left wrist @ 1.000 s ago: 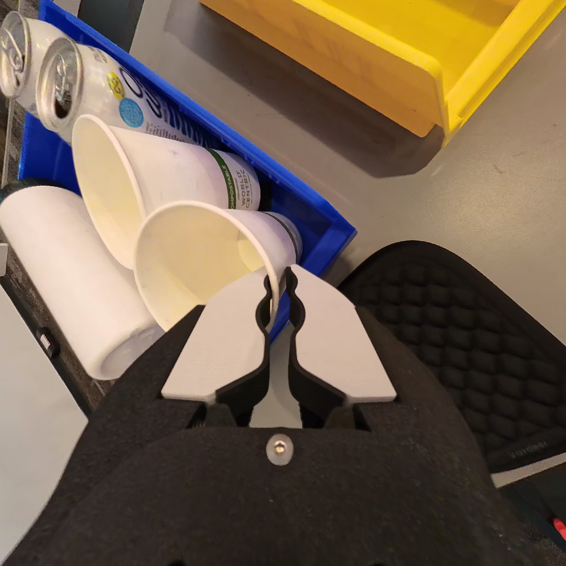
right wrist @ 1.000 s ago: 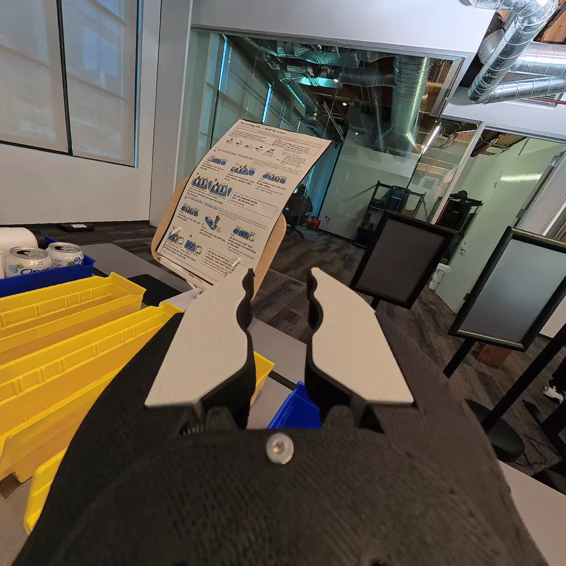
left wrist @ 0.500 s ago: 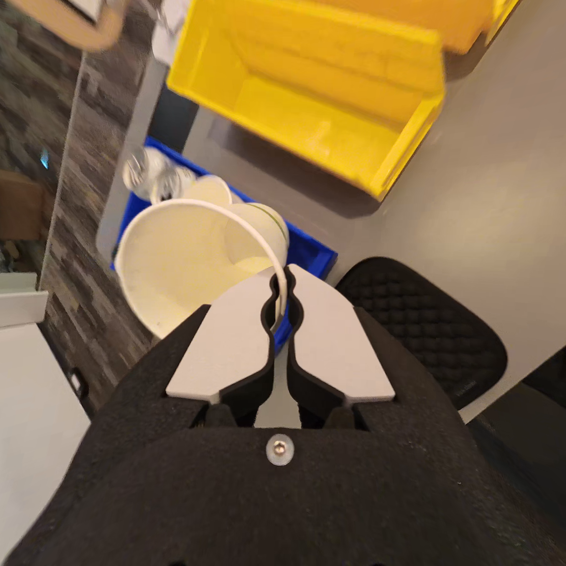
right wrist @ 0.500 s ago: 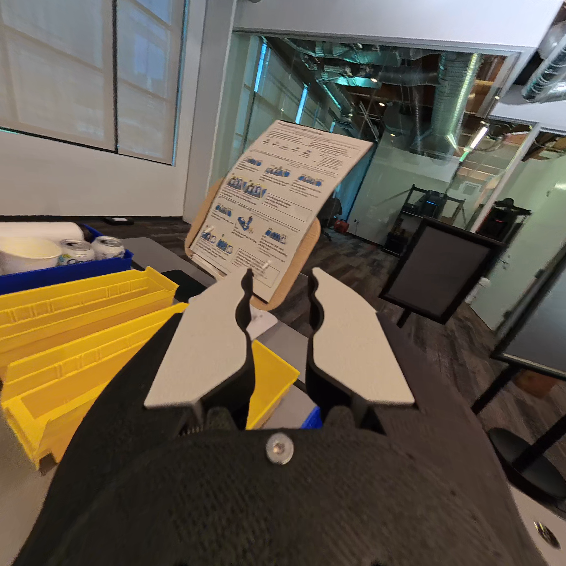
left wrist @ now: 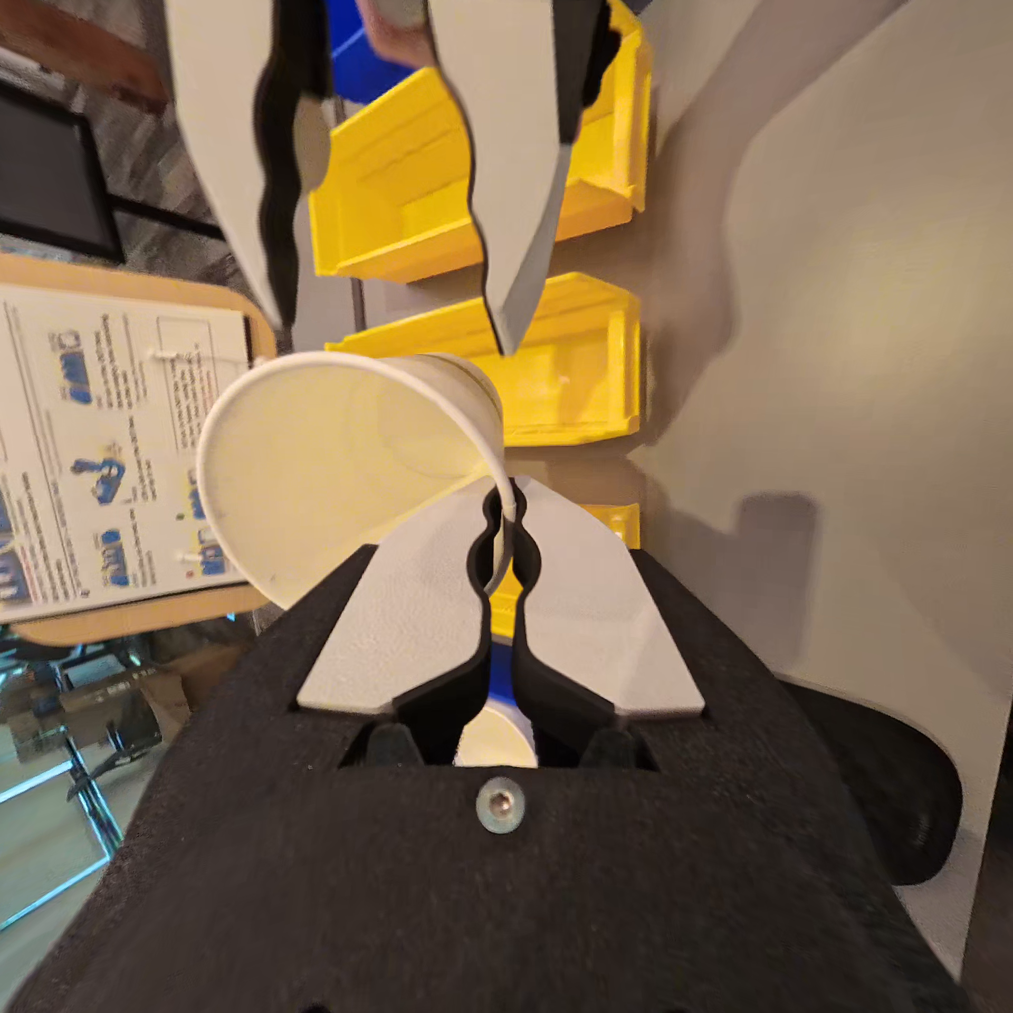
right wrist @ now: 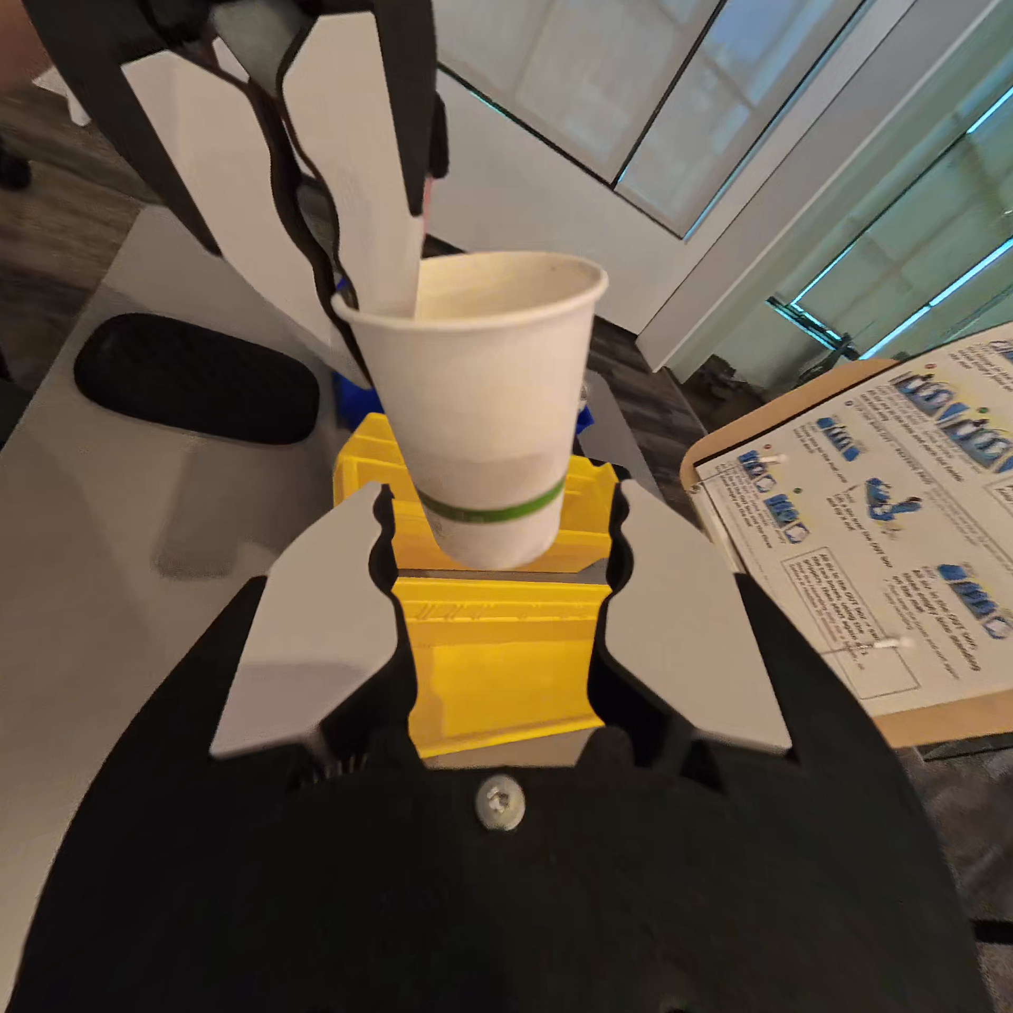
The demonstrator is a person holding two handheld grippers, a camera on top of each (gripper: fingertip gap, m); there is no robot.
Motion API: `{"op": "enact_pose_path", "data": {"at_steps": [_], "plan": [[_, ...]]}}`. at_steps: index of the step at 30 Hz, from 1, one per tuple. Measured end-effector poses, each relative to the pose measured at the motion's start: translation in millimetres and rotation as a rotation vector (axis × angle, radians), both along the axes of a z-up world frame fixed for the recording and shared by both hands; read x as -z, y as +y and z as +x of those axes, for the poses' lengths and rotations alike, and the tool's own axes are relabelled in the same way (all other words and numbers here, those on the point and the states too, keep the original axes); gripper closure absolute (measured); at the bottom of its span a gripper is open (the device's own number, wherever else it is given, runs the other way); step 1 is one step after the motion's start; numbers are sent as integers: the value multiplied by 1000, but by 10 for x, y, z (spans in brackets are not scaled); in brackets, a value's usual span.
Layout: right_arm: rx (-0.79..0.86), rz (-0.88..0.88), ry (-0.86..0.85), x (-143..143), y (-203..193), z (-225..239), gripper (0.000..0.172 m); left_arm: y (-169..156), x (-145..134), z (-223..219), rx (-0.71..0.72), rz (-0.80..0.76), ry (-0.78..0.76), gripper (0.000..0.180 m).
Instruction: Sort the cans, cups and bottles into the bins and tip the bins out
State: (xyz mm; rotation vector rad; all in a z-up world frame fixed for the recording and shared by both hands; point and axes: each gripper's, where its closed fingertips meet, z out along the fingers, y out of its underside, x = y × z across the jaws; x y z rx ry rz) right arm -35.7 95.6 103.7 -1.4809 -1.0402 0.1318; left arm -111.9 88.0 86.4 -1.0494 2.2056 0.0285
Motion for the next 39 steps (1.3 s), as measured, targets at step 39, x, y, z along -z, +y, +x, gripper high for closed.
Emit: {"op": "enact_pose_path", "data": {"at_steps": [39], "plan": [[1228, -198, 401, 1149, 1119, 2603, 92, 298, -489, -325, -173, 89, -420, 131]]}}
